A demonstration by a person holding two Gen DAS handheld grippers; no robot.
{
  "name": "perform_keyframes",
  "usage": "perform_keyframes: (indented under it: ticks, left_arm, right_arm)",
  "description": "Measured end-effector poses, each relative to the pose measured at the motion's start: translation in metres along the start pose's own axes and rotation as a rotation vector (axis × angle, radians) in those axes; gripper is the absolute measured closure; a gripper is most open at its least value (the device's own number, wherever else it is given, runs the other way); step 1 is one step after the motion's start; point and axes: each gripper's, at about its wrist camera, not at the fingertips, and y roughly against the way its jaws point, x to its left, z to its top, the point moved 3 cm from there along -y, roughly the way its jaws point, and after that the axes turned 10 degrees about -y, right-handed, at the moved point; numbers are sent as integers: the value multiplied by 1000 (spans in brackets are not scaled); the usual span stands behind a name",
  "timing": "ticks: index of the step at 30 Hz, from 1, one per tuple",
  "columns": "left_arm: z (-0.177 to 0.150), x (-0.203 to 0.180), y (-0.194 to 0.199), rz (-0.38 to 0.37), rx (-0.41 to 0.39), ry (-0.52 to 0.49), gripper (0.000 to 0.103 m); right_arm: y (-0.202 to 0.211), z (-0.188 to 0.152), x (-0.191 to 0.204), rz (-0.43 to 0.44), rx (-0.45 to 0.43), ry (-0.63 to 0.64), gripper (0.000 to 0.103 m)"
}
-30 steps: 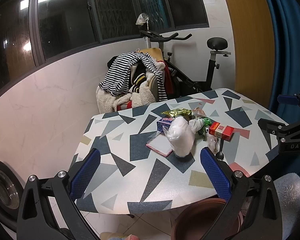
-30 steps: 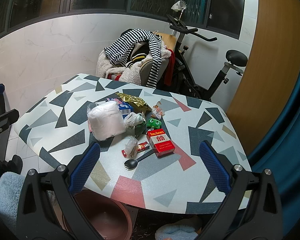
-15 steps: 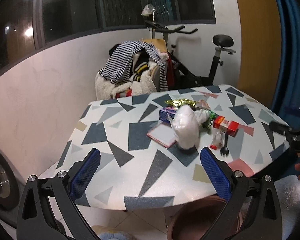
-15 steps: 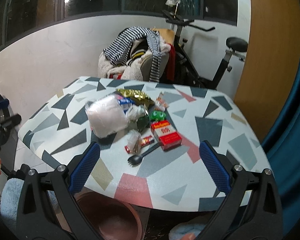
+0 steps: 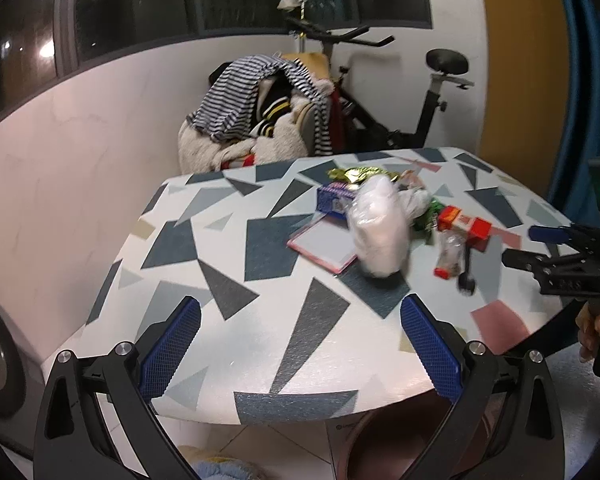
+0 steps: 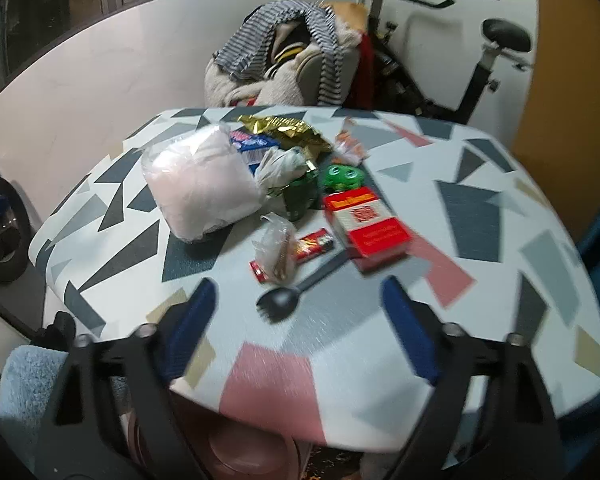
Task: Collect trash
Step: 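Grasp the white plastic bag with the left tool while the right tool grasps the small clear bag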
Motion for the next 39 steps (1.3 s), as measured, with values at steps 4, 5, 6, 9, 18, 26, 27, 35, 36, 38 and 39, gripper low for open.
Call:
perform_keyframes:
  ticks: [4, 5, 6, 9, 18, 26, 27, 35, 36, 38, 39]
  left_arm:
    - [-5, 8, -14, 6, 19, 31, 5]
    - [-5, 10, -17, 3, 25, 43, 5]
    - [-5, 12, -20, -3, 27, 56, 5]
    - [-4, 15, -24, -2, 27, 80, 5]
    - [13, 8, -45, -124, 29, 126, 6]
    - [69, -24, -108, -246, 52, 79, 18]
    - [74, -26, -119, -253, 63, 81, 19]
    - [84, -34, -162, -304, 133, 105, 67]
    - [84, -34, -158, -319, 128, 101, 73]
    - [84, -35, -149, -324, 114, 90, 76]
    - [85, -35, -142, -330, 102, 82, 77]
  right_arm:
    - [-31, 7, 9, 33, 22, 8, 36]
    - [-43, 9, 9, 37, 38, 3, 41]
    - [-50, 10, 10, 44, 48, -7, 42]
    - [-67, 13, 10, 67, 68, -35, 46]
    - [-62, 18, 16, 142, 64, -43, 76]
    - [-26, 30, 2, 136, -15, -74, 77]
    - [-23, 30, -3, 135, -18, -82, 77]
    - [-9, 30, -23, 108, -32, -110, 77]
    - [-7, 30, -24, 106, -35, -108, 77]
    - [-1, 30, -23, 108, -43, -104, 77]
    - [3, 31, -24, 110, -50, -106, 77]
